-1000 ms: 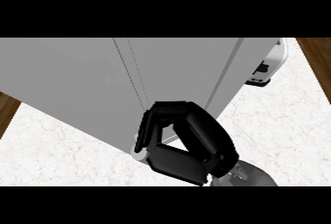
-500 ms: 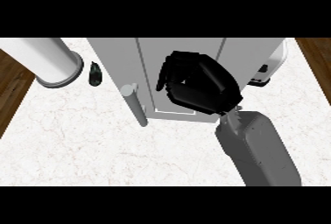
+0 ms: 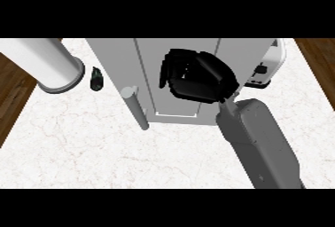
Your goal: Pick up the bottled water, place it into the cabinet and close the cabinet
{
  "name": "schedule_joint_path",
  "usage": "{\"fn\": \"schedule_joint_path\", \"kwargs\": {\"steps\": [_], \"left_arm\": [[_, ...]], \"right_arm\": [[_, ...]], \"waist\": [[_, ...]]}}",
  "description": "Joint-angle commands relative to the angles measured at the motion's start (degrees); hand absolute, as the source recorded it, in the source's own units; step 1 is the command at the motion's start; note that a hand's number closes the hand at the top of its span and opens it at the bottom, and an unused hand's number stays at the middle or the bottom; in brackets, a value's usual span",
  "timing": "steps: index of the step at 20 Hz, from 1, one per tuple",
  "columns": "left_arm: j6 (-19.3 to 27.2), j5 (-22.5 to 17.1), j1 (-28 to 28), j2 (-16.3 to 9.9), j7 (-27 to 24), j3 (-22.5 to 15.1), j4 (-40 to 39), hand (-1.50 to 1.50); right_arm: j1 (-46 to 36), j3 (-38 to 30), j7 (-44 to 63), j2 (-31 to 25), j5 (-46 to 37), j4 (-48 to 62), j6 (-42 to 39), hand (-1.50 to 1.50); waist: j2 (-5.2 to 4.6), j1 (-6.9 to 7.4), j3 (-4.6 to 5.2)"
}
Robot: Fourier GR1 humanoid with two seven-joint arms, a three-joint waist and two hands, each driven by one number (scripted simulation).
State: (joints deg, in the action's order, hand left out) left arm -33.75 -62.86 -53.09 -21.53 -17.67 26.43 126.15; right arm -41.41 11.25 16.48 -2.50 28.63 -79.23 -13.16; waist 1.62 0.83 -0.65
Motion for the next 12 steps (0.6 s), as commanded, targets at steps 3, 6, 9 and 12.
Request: {"fn": "schedule_joint_path", "kwargs": {"steps": [3, 6, 9, 12], "left_arm": [[0.7, -2.1, 0.0, 0.0, 2.4, 0.2, 2.6, -1.50], [-0.5, -2.7, 1.4, -0.6, 2.5, 0.9, 0.2, -1.50], [0.1, -2.3, 1.3, -0.3, 3.6, 0.1, 1.3, -1.50], [0.3, -0.2, 1.9, 1.4, 3.3, 0.6, 0.6, -1.50]], "right_arm": [[-10.1, -5.4, 0.3, 1.0, -0.1, 11.6, 1.9, 1.50], [-10.5, -3.0, 0.1, 2.4, 2.2, 12.5, 2.1, 1.50], [-11.3, -3.6, -0.2, 2.4, 2.8, 12.8, 1.0, 1.50], [-11.9, -5.6, 2.8, 2.1, 3.8, 11.9, 0.2, 1.50]], "waist": [[-2.05, 1.56, 0.63], [-2.20, 2.12, 0.68], [-2.30, 2.38, 0.68], [-2.08, 1.92, 0.70]]}}
